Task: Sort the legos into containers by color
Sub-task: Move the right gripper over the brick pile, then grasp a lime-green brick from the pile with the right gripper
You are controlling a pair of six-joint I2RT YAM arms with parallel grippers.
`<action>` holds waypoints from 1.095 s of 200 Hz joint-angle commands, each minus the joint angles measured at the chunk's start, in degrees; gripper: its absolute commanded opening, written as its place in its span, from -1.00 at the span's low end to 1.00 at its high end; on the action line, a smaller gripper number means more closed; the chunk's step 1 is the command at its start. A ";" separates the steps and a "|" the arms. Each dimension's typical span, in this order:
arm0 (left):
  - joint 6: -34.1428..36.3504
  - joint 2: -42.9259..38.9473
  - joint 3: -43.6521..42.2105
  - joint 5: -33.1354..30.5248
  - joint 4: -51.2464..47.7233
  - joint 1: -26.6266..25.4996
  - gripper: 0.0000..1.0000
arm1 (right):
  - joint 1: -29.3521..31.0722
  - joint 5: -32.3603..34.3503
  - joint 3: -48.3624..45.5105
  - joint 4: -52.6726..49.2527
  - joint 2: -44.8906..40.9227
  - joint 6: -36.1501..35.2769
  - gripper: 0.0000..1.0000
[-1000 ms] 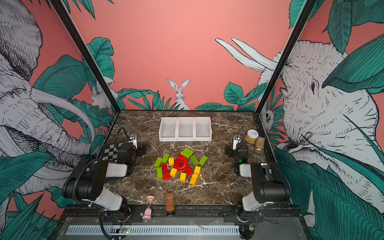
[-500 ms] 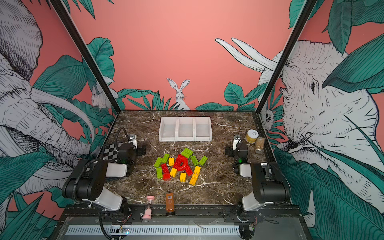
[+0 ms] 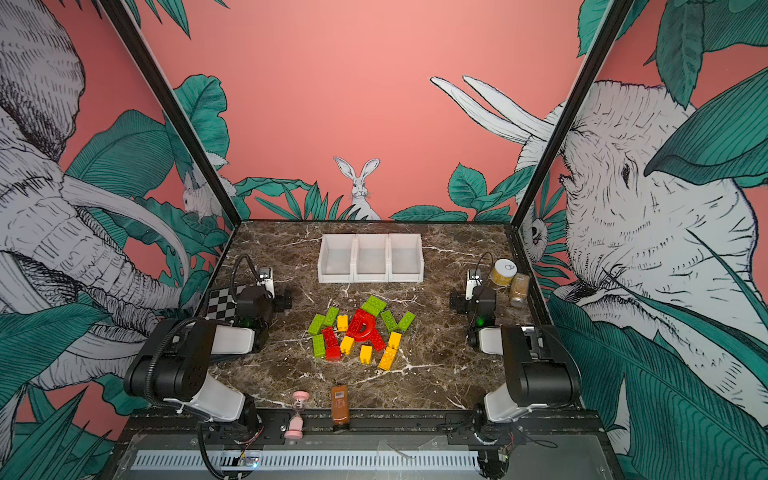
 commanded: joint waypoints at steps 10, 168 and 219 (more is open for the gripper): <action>0.86 0.04 1.22 -0.02 1.59 0.54 0.96 | -0.28 0.71 1.29 2.17 0.22 -0.41 0.96; -17.56 -28.08 3.60 7.47 -28.57 -5.94 0.96 | 28.59 -7.46 34.20 -68.31 -6.54 8.58 0.37; -17.48 -28.15 -0.84 6.17 -23.94 -7.19 0.96 | 35.83 -5.76 35.21 -69.61 -0.58 9.37 0.37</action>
